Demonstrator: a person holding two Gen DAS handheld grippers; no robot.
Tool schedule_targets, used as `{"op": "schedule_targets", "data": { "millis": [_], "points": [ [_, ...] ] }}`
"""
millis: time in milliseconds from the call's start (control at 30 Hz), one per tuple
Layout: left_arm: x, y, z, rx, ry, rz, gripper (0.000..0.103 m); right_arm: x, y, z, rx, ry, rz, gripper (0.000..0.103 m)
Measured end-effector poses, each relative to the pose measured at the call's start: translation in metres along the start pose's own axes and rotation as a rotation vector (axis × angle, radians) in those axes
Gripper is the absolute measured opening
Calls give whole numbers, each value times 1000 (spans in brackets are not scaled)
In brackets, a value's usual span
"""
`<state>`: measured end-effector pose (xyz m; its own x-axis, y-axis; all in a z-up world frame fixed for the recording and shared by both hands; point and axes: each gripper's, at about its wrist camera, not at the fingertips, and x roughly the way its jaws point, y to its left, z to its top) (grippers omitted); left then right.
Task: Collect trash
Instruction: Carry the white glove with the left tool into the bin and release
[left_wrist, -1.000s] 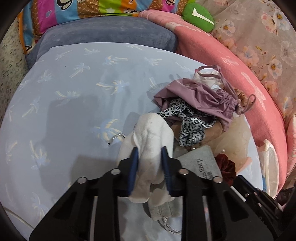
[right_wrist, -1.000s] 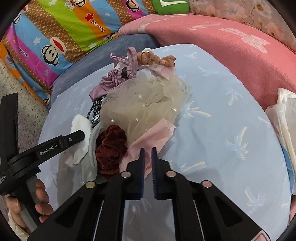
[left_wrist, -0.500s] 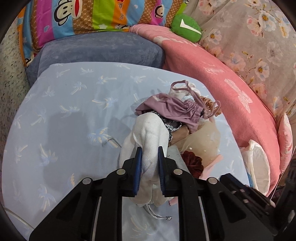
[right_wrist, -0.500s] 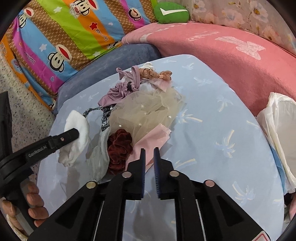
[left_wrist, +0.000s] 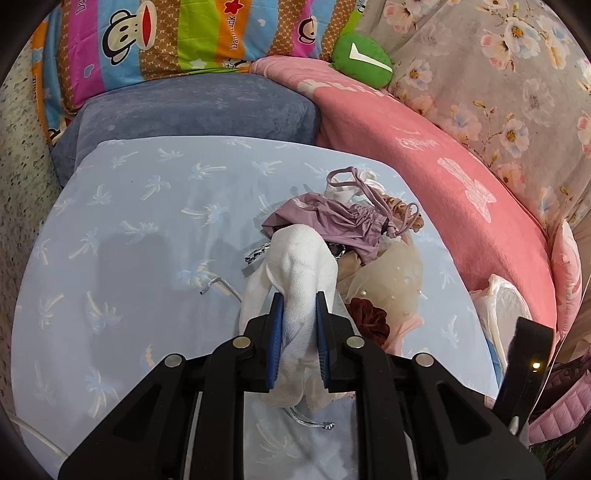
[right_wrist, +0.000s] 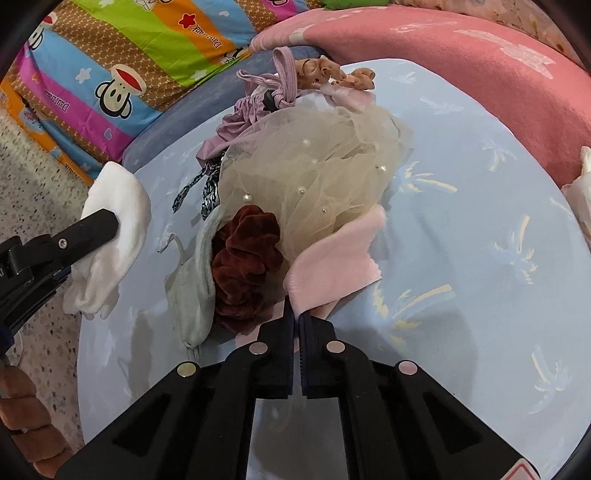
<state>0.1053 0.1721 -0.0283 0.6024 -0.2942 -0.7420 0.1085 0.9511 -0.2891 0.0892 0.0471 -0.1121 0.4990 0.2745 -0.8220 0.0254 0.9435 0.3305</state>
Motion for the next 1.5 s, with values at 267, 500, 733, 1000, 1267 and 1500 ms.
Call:
{"op": "schedule_targets", "data": {
  "millis": [267, 500, 733, 1000, 1267, 1500],
  "points": [
    [-7, -34, -1, 58, -8, -32, 17, -71, -17, 9, 20, -150, -10, 2],
    [-14, -88, 0, 144, -18, -94, 17, -137, -46, 23, 48, -280, -46, 2],
    [-13, -149, -2, 231, -22, -171, 17, -192, -92, 30, 107, -396, -101, 2],
    [0, -222, -7, 334, 14, -264, 17, -236, -161, 23, 197, -474, -178, 2],
    [12, -284, -23, 440, 55, -338, 18, -255, -216, 14, 275, -500, -221, 2],
    [25, -320, -33, 510, 88, -375, 21, -258, -249, 10, 327, -505, -242, 8]
  ]
}}
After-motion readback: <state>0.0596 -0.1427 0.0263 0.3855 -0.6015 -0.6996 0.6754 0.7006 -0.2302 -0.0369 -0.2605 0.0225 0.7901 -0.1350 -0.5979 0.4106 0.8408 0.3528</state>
